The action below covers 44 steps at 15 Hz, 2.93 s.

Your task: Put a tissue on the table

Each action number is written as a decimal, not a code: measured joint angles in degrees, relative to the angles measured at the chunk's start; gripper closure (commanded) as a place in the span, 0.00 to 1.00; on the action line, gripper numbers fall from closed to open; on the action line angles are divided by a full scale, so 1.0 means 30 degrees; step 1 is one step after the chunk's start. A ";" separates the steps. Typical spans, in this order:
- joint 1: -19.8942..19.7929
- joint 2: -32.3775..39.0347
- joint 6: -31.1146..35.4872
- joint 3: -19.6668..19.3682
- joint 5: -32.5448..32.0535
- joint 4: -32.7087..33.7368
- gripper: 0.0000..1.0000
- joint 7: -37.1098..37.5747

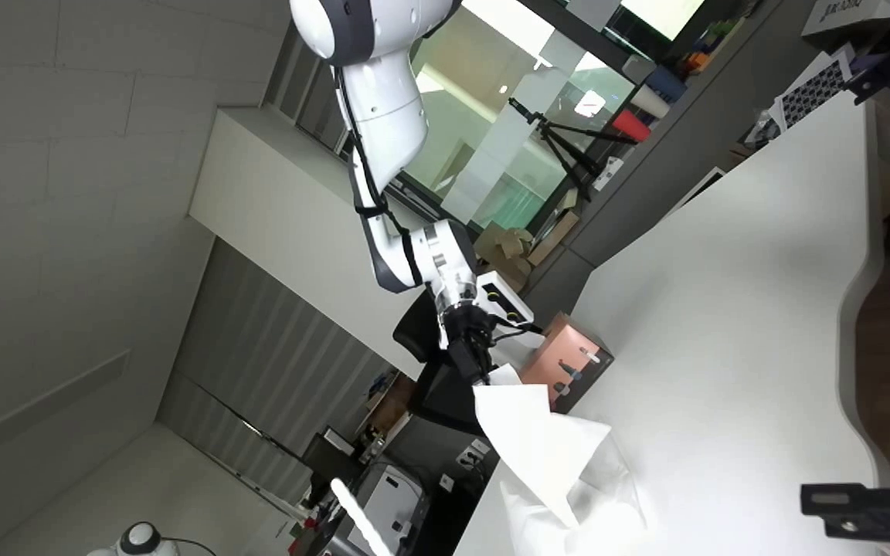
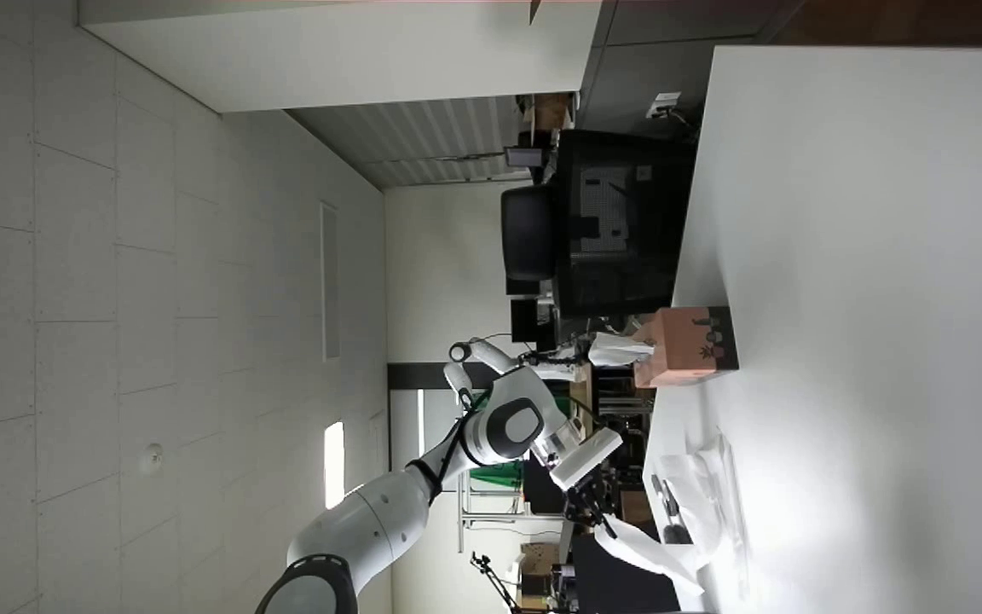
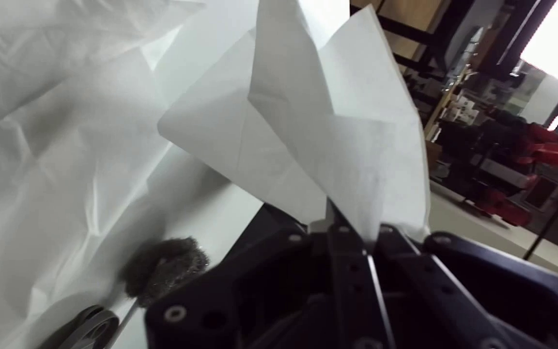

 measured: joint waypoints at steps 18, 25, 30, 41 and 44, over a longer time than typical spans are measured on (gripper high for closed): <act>0.2788 0.3274 0.9353 -0.0620 0.0259 0.0647 1.00 -0.1278; 0.3141 0.3226 1.3392 -0.0207 -0.1141 -0.0004 0.39 -0.1221; 0.3122 0.2270 1.3345 -0.0213 -0.3693 -0.0219 0.07 0.0349; 0.2392 0.0115 0.7342 -0.0235 -0.5473 -0.0006 0.00 0.1779; 0.2262 0.0115 0.6506 -0.0297 -0.5470 0.0239 0.00 0.1790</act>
